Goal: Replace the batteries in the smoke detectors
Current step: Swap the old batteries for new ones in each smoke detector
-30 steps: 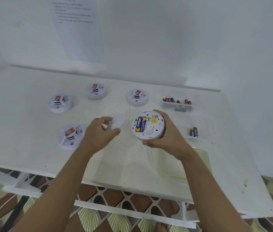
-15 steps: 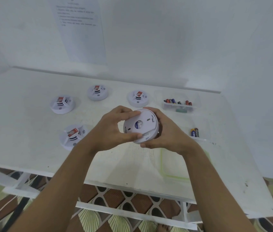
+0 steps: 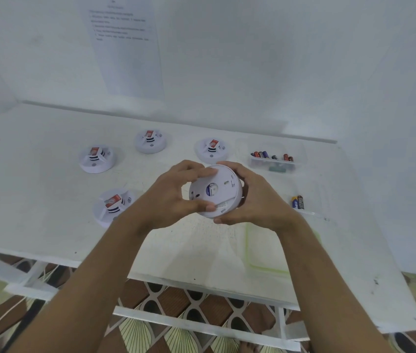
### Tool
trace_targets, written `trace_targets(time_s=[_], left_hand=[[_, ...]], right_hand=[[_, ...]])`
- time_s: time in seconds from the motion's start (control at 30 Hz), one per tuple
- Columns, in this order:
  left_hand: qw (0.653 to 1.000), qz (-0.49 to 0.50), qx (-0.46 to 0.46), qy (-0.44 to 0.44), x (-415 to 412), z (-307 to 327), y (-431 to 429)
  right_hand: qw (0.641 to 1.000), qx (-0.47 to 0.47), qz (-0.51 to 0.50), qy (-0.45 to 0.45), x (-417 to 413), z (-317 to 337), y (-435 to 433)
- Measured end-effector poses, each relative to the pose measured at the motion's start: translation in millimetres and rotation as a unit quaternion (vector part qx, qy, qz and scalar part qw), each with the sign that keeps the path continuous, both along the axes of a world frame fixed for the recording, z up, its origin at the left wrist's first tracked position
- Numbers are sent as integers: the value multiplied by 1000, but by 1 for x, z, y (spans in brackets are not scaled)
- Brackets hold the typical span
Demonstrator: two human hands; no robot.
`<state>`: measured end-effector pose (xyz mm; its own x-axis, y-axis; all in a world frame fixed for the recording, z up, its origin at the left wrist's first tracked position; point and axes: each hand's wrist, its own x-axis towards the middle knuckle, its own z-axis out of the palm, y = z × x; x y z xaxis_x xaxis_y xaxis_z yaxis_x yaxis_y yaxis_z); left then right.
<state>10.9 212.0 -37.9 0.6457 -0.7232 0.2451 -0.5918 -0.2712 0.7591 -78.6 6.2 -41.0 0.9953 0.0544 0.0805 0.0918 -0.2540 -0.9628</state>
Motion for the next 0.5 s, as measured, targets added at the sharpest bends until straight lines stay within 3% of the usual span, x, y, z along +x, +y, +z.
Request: trace_targets(time_s=[0.27, 0.5], left_hand=[[998, -5, 43, -44, -1, -4, 0], [998, 18, 25, -62, -7, -8, -2]], right_hand=[[1000, 23, 15, 3, 2, -1, -3], [1000, 26, 8, -4, 3, -2, -5]])
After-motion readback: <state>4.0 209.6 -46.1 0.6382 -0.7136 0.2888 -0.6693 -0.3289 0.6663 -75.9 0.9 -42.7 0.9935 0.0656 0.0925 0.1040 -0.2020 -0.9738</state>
